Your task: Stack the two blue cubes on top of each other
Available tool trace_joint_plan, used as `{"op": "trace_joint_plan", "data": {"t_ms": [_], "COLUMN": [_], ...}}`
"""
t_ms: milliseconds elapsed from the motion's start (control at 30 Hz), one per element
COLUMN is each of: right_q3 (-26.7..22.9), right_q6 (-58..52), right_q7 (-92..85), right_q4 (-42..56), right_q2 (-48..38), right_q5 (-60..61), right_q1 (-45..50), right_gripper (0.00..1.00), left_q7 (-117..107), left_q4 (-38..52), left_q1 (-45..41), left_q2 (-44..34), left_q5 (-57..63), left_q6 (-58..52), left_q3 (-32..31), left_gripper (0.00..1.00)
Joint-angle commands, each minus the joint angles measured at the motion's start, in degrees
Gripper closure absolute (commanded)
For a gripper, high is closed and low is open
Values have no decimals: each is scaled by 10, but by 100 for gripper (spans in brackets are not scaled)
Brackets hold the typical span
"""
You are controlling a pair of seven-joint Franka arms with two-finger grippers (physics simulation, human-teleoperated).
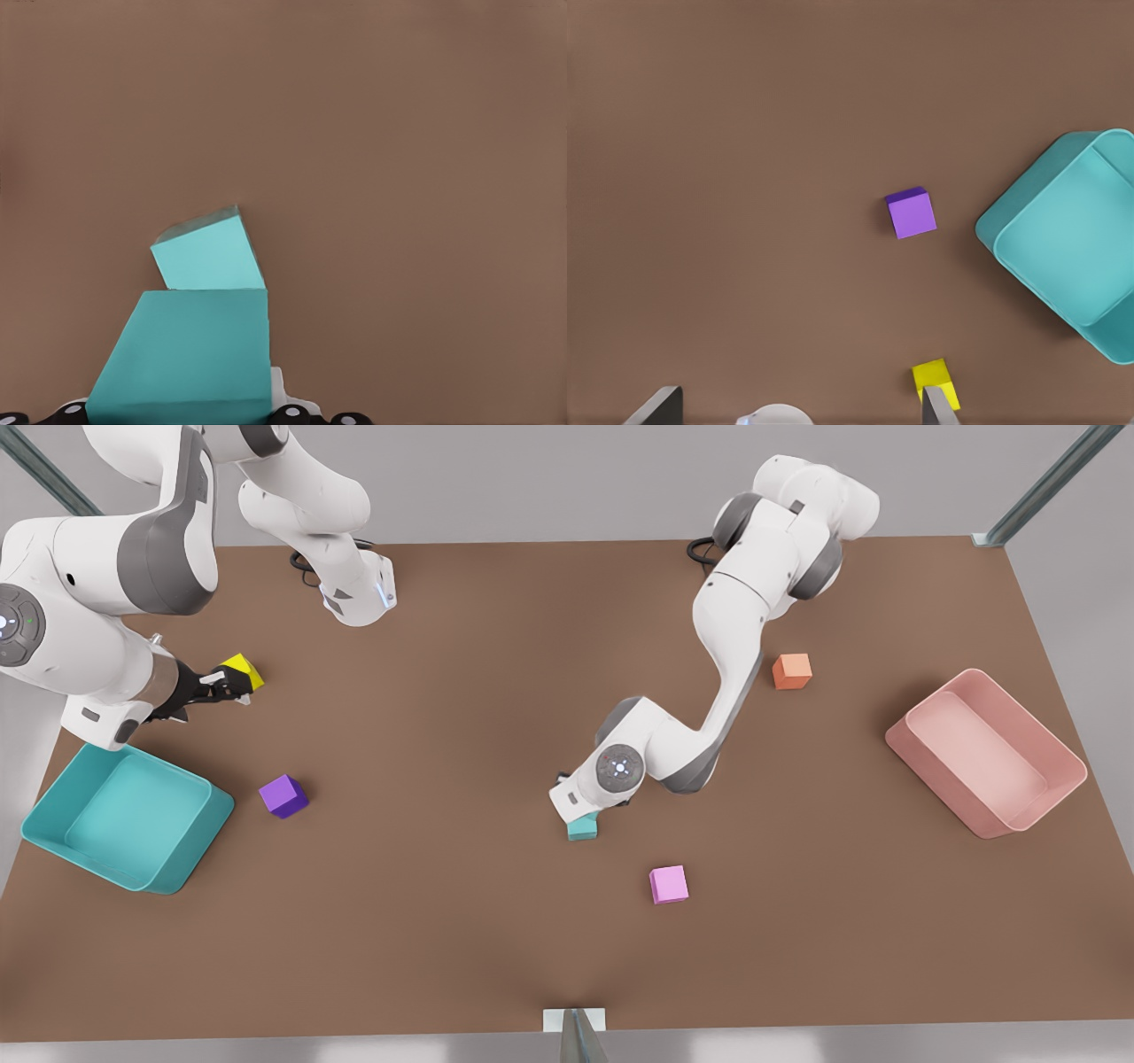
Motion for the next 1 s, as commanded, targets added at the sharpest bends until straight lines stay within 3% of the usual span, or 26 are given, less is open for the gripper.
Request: {"op": "trace_joint_plan", "data": {"t_ms": [0, 567, 600, 700, 733, 967], "right_q3": [0, 0, 0, 1, 1, 1], "right_q6": [0, 0, 0, 0, 0, 0], "right_q7": [-4, -4, -4, -3, -4, -4], "right_q4": [0, -1, -1, 0, 0, 0], "right_q2": [0, 2, 2, 5, 6, 7], "right_q5": [1, 0, 0, 1, 1, 1], "right_q1": [0, -1, -1, 0, 0, -1], "right_gripper": [0, 0, 0, 0, 0, 0], "left_q7": [-355, -353, -353, -353, -353, -354], "left_q4": [19, 18, 17, 19, 19, 19], "left_q1": [2, 3, 3, 3, 3, 10], "left_q2": [14, 43, 43, 43, 43, 38], "left_q5": [-8, -10, -10, -10, -11, -24], "left_q6": [8, 41, 41, 51, 52, 46], "left_q3": [0, -2, -2, -2, -2, -3], "left_gripper": [48, 45, 38, 32, 0, 0]}}
